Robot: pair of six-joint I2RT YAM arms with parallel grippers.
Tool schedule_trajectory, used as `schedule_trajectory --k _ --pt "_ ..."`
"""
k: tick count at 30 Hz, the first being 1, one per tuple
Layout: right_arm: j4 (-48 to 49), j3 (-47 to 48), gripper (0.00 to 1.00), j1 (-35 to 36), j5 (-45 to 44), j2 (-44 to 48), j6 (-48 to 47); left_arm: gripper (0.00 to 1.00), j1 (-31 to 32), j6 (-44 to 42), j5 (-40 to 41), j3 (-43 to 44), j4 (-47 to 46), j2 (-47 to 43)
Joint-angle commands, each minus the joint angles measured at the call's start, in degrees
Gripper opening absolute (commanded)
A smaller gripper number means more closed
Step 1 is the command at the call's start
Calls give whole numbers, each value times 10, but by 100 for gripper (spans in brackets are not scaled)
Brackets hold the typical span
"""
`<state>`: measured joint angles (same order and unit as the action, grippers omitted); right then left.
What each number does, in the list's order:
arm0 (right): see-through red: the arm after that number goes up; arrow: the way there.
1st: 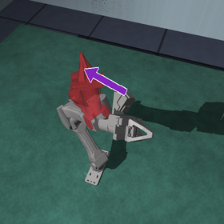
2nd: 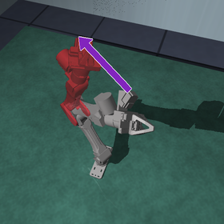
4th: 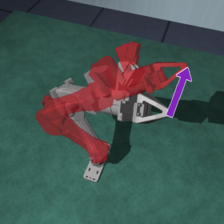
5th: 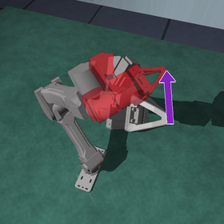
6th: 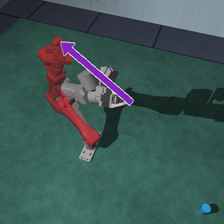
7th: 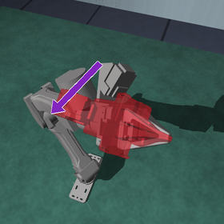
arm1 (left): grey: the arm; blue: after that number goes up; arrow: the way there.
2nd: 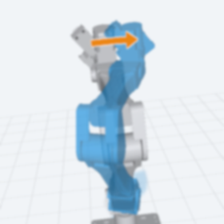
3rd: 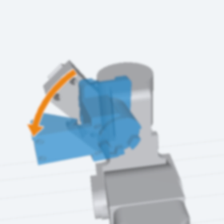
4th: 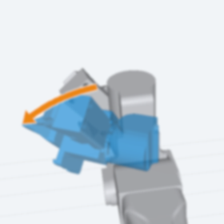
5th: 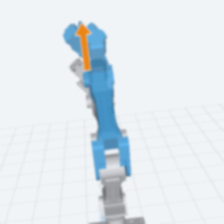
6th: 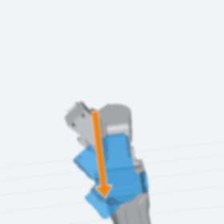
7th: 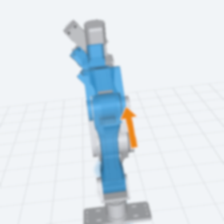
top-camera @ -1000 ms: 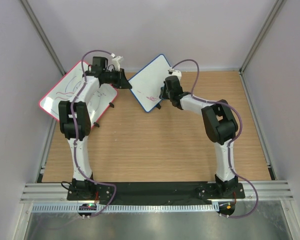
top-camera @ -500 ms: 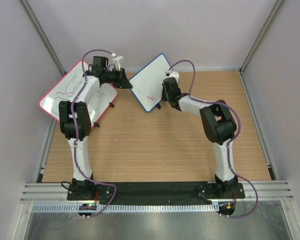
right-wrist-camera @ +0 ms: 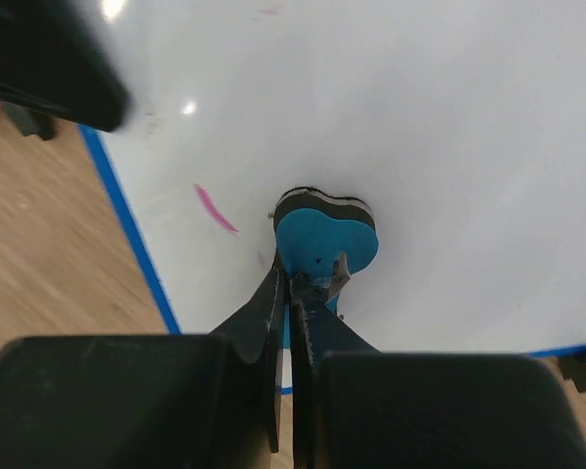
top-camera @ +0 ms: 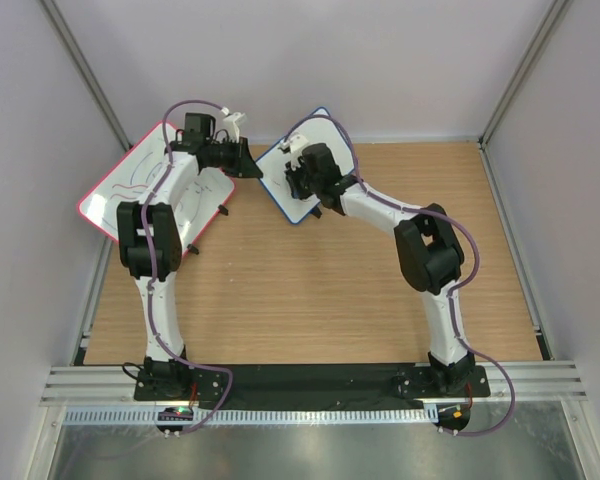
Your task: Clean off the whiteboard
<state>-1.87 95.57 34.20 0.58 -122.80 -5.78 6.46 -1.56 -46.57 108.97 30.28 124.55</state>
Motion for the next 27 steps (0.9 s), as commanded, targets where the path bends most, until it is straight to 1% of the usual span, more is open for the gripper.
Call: schedule_trajectory --k 1,7,11,13,15,19,22,23,25,27 --pt "-23 50 1 40 151 -26 -24 0 22 -63 0 4 8 7" --pt "-25 125 1 47 130 -30 0 0 22 -63 2 6 8 10" --pt "-65 190 1 51 105 -64 2 0 22 -61 2 11 8 10" --pt "-72 196 1 51 86 -75 5 0 22 -60 2 12 8 10" --pt "-76 177 1 50 72 -75 11 0 22 -60 2 12 8 10" --pt "-54 98 1 40 25 -55 33 0 22 -60 1 12 8 10" --pt "-20 48 1 17 15 -25 81 0 22 -60 1 12 8 10" --pt "-9 13 1 11 8 -17 93 0 22 -60 2 13 8 10" --pt "8 -26 1 -3 -1 3 110 0 22 -61 2 13 8 10" --pt "7 -40 1 -13 -3 8 119 0 22 -60 2 14 7 11"
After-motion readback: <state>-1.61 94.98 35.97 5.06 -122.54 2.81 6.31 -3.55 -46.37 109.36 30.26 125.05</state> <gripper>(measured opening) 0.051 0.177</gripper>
